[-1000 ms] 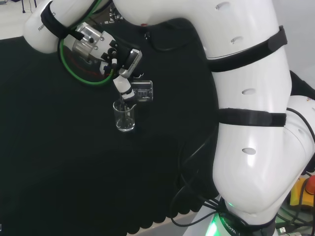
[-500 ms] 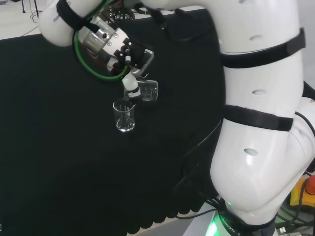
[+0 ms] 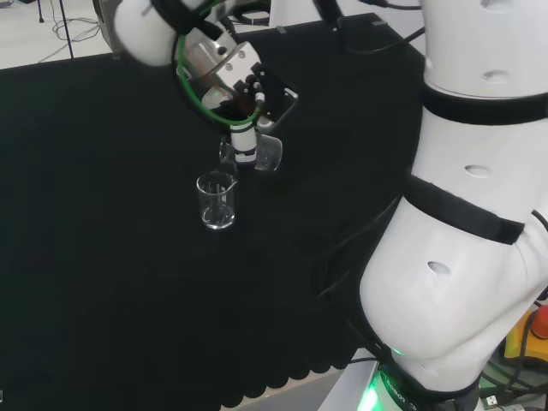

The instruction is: Pour the water from the handheld beaker into the one on the table.

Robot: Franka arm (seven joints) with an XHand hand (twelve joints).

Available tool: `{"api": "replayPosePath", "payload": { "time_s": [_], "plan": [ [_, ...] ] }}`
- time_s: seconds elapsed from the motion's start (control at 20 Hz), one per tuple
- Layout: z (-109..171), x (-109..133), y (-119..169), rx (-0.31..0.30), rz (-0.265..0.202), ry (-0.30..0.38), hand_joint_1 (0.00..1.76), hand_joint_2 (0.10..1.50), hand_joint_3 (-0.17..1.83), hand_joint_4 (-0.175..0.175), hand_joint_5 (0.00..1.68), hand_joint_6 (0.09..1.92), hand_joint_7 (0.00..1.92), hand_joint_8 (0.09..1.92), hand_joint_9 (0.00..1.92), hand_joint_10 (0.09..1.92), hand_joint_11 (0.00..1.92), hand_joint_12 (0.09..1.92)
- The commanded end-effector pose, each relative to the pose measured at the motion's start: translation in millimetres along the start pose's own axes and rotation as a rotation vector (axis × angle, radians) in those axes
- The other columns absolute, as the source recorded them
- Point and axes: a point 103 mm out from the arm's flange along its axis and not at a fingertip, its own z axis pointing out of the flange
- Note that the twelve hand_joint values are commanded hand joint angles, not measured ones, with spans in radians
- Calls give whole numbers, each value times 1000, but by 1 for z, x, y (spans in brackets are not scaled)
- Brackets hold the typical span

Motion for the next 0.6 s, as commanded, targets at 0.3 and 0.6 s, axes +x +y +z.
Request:
{"api": "replayPosePath", "payload": {
  "time_s": [0.3,0.6],
  "plan": [
    [20,-36,8,-187,-55,184,1300,524,1015,-175,1135,1063,1200,1034,1521,876,1184,870],
    [29,-48,16,-296,-90,246,1300,529,1009,-175,1131,1065,1197,1037,1514,873,1175,865]
  ]
}}
